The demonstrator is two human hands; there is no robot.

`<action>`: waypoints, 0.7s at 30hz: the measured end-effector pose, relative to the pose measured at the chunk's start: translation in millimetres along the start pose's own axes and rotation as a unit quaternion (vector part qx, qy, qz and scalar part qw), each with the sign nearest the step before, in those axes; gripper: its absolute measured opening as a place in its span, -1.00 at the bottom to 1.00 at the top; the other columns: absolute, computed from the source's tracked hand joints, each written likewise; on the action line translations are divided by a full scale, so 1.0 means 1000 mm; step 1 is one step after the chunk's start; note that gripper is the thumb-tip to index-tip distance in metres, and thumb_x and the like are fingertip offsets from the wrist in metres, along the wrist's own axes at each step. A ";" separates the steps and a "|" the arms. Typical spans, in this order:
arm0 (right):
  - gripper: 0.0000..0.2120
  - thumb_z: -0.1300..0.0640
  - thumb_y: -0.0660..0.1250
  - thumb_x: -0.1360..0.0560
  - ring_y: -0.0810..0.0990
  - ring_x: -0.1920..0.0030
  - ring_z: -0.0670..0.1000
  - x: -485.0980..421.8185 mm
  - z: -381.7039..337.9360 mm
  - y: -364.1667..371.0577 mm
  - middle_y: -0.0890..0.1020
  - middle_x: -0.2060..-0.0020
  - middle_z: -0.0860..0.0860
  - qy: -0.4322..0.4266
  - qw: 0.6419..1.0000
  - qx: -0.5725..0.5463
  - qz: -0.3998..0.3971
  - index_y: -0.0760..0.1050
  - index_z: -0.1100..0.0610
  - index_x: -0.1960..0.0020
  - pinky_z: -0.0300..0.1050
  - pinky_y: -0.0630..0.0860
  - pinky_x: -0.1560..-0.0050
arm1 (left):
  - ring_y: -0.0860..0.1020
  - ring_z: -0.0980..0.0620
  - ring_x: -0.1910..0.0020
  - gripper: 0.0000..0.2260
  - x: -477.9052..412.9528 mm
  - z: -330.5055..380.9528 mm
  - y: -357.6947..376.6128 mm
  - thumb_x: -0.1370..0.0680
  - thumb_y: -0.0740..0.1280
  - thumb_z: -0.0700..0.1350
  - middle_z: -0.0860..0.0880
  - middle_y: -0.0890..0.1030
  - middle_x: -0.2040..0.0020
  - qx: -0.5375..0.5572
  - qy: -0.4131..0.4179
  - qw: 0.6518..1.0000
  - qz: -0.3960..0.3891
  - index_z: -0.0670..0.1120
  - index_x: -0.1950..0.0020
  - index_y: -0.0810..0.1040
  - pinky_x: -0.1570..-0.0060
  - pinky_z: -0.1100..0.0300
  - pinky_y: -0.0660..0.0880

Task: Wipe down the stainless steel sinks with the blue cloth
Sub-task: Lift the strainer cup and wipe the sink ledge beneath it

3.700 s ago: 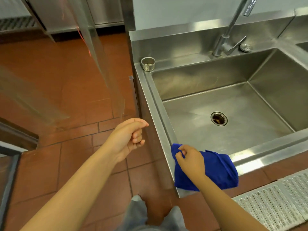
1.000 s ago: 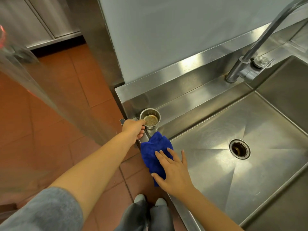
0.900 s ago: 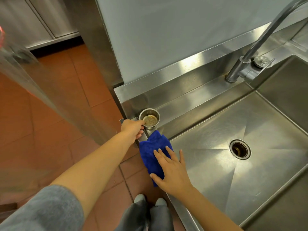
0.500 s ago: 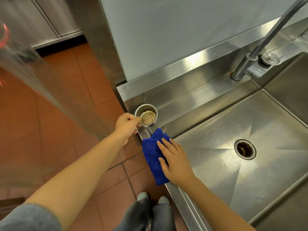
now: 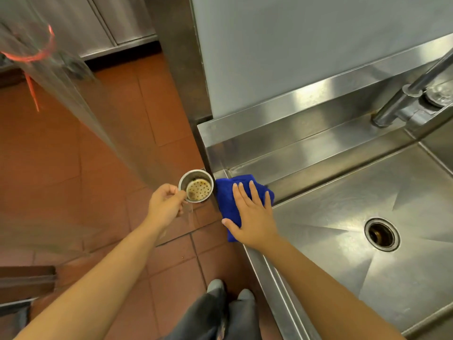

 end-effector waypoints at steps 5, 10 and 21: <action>-0.19 -0.30 0.05 -0.47 -0.16 -0.54 0.08 0.014 -0.002 0.004 0.10 -0.55 0.04 -0.010 1.000 0.013 0.009 0.01 0.11 -0.57 0.28 -0.20 -0.45 | 0.34 0.05 0.53 -0.85 0.000 0.004 -0.002 -0.55 0.26 -0.31 -0.08 0.42 0.46 0.036 -0.002 0.999 0.011 -0.16 0.20 0.39 0.45 0.19 0.33; -0.35 -0.20 0.11 -0.39 0.54 -0.26 0.16 0.042 -0.007 0.005 0.61 -0.19 0.12 -0.034 0.994 0.084 0.054 0.50 0.19 -0.30 0.31 0.32 -0.28 | 0.37 0.06 0.51 -0.83 0.004 -0.007 -0.010 -0.55 0.26 -0.32 -0.08 0.49 0.41 0.068 -0.020 0.997 0.019 -0.15 0.22 0.39 0.44 0.19 0.38; -0.12 -0.26 0.20 -0.51 -0.24 -0.54 0.05 -0.035 -0.008 -0.014 -0.08 -0.57 0.02 0.014 0.998 0.042 -0.037 -0.19 0.12 -0.57 0.32 -0.29 -0.42 | 0.43 0.19 0.58 -0.82 0.013 -0.013 -0.008 -0.56 0.26 -0.31 -0.11 0.49 0.38 0.118 -0.048 0.991 0.032 -0.14 0.22 0.40 0.41 0.19 0.43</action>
Point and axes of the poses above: each hand's wrist, its own x-axis away from the middle knuckle, its own y-axis out of the palm, z = x × y, the point moved 4 cm from there along -x, towards the middle knuckle
